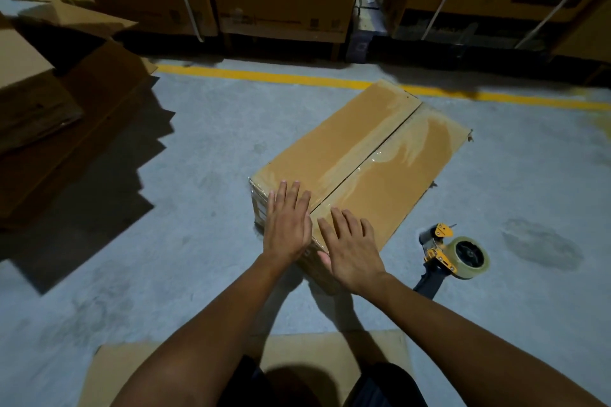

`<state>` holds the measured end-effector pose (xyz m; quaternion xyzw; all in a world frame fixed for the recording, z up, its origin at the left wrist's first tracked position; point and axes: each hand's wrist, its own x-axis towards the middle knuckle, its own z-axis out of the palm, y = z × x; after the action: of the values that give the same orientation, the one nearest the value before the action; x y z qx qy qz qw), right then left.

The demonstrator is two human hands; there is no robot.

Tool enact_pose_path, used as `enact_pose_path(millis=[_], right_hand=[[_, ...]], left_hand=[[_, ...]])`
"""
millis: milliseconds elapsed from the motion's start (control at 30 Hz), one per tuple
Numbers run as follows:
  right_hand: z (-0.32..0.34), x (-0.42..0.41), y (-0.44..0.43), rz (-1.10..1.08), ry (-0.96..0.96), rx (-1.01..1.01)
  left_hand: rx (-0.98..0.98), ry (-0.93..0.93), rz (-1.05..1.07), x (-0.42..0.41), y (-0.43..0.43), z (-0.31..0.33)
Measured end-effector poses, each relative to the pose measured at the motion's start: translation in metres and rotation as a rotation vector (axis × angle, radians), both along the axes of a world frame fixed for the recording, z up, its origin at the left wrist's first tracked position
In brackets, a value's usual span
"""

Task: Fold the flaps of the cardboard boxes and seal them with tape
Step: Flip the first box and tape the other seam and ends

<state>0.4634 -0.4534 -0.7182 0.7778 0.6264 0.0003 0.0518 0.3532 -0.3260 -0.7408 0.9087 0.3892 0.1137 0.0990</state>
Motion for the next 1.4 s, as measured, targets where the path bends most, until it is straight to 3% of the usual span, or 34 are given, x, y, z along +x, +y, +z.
enact_pose_path(millis=[133, 267, 400, 533, 700, 833, 1000, 1167, 1400], right_hand=[[0.014, -0.004, 0.019, -0.026, -0.021, -0.008], [0.016, -0.002, 0.033, -0.039, 0.076, 0.158], [0.011, -0.006, 0.045, -0.082, 0.163, 0.207], [-0.005, -0.025, 0.054, -0.173, 0.112, 0.158], [-0.015, -0.026, 0.058, -0.16, -0.007, 0.109], [-0.004, -0.026, 0.061, -0.129, -0.054, 0.053], [0.017, -0.024, 0.085, -0.137, -0.007, 0.172], [0.007, -0.032, 0.103, -0.06, 0.006, 0.119], [0.003, -0.044, 0.108, -0.104, -0.055, 0.065]], left_hand=[[-0.04, 0.08, 0.047, -0.002, -0.004, 0.006], [-0.123, 0.016, 0.111, -0.005, 0.006, 0.009], [-0.264, -0.283, 0.272, -0.012, 0.04, 0.005], [-0.615, -0.607, 0.506, -0.005, 0.061, -0.001], [-0.561, -0.994, 0.582, 0.007, 0.061, -0.017], [-0.557, -0.957, 0.54, 0.003, 0.067, -0.013], [-0.833, -0.871, 0.553, -0.02, 0.091, -0.005], [-0.645, -0.892, 0.456, -0.025, 0.095, 0.005], [-0.572, -0.827, 0.386, -0.016, 0.094, -0.011]])
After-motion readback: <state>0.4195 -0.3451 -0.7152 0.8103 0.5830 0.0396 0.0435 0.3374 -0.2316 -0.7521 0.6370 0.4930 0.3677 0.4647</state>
